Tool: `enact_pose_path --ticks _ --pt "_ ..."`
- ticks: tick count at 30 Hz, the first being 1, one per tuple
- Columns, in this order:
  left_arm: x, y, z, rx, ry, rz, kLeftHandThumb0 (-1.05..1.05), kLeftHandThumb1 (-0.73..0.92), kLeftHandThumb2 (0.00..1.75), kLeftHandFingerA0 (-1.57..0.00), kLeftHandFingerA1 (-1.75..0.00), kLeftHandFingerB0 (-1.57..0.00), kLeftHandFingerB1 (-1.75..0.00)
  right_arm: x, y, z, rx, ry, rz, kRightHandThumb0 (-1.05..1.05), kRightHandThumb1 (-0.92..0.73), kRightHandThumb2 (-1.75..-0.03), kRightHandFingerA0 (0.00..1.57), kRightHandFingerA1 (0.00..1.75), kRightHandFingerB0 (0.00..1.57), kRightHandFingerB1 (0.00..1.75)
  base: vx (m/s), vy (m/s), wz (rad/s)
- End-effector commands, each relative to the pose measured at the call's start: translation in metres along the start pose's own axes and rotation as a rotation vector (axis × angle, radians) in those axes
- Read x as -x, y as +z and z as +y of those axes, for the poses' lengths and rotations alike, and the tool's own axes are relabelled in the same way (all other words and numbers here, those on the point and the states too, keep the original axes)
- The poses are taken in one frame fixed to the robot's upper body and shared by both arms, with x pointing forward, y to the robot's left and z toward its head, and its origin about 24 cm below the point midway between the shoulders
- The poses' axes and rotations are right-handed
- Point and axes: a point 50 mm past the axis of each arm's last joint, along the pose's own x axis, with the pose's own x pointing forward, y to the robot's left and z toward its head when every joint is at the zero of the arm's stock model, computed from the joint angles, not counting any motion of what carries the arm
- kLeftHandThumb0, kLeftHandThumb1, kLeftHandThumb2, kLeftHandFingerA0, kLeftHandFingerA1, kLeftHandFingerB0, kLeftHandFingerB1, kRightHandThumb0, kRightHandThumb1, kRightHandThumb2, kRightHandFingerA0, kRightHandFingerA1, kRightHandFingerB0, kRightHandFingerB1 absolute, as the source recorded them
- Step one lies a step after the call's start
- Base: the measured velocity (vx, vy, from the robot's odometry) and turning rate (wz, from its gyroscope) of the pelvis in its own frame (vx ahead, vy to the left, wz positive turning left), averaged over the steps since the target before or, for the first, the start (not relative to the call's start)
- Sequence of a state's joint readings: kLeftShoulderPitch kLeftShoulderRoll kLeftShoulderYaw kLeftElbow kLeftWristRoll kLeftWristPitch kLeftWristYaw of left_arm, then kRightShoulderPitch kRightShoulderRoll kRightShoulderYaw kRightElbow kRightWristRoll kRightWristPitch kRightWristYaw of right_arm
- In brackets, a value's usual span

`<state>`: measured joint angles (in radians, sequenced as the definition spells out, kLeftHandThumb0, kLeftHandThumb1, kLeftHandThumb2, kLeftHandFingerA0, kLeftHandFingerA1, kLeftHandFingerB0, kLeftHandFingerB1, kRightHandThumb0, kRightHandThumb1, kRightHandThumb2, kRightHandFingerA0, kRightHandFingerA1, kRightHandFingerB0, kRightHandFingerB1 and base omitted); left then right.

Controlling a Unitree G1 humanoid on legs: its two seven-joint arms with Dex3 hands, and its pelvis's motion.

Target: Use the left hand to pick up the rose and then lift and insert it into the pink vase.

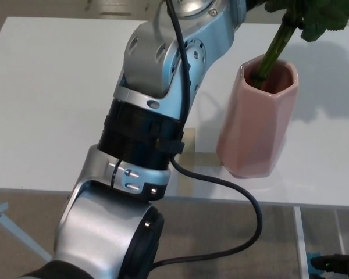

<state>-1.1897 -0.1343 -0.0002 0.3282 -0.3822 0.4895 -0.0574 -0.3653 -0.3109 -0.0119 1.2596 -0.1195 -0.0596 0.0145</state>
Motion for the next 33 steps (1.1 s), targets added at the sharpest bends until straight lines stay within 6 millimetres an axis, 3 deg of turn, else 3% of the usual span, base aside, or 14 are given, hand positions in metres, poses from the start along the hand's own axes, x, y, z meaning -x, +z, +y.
enact_pose_path --ticks 1,26,33 --pt "-0.002 -0.022 -0.030 0.133 -0.077 0.042 -0.18 0.85 0.67 -0.95 -1.36 -0.88 -0.76 0.000 -0.001 0.001 0.001 0.009 0.011 -0.36 -0.66 -0.60 0.59 0.41 0.54 0.39 0.00 0.000 0.00" --pt "0.008 -0.046 -0.027 0.177 -0.082 0.087 -0.19 0.85 0.67 -0.98 -1.33 -0.89 -0.74 0.000 0.001 0.002 -0.022 0.014 0.012 -0.35 -0.66 -0.60 0.60 0.41 0.54 0.39 0.00 0.000 0.00" --pt "0.014 -0.054 -0.018 0.193 -0.045 0.097 -0.18 0.85 0.66 -0.99 -1.29 -0.89 -0.73 0.000 0.000 0.002 -0.014 0.014 0.008 -0.35 -0.66 -0.59 0.60 0.41 0.54 0.39 0.00 0.000 0.00"
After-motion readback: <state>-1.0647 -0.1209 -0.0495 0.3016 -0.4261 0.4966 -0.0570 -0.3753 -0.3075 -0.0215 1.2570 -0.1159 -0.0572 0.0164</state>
